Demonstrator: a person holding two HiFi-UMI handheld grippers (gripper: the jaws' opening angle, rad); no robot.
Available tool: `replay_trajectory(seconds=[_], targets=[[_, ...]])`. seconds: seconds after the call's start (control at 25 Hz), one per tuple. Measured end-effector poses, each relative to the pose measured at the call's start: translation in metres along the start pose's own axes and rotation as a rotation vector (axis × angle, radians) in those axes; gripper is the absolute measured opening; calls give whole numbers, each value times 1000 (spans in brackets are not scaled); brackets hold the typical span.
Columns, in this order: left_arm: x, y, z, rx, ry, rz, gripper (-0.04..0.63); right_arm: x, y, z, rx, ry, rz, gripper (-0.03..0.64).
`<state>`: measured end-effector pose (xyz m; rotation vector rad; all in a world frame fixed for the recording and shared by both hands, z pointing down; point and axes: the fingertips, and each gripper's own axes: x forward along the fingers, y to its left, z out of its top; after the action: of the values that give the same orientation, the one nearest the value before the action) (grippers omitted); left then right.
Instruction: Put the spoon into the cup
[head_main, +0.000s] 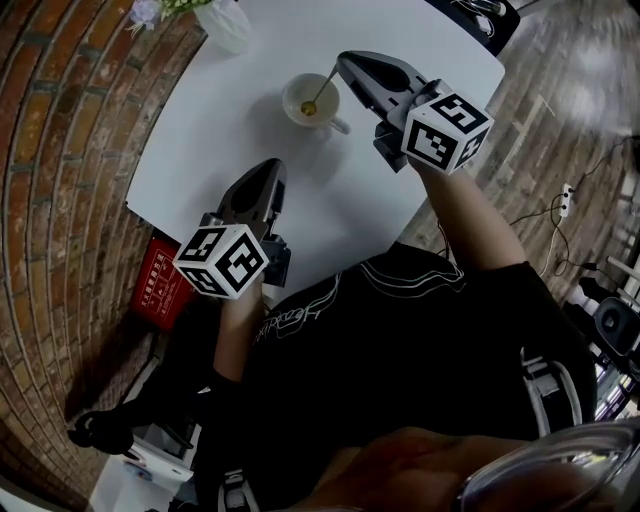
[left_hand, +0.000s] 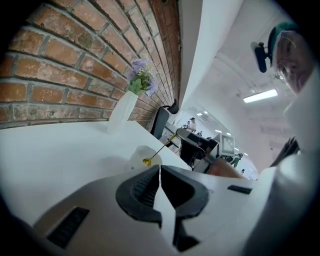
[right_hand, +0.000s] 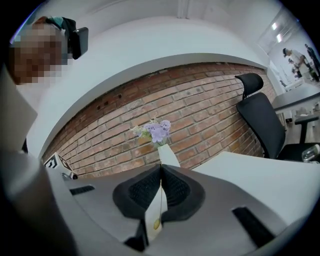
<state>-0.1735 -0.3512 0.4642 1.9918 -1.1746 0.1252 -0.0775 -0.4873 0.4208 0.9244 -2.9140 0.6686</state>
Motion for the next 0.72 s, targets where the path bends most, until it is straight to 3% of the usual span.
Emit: replay_trajectory(seconds=[0.72], targets=[[19,19,-18,-40,37,42,11,26,-17,-52,60,96,46,0]])
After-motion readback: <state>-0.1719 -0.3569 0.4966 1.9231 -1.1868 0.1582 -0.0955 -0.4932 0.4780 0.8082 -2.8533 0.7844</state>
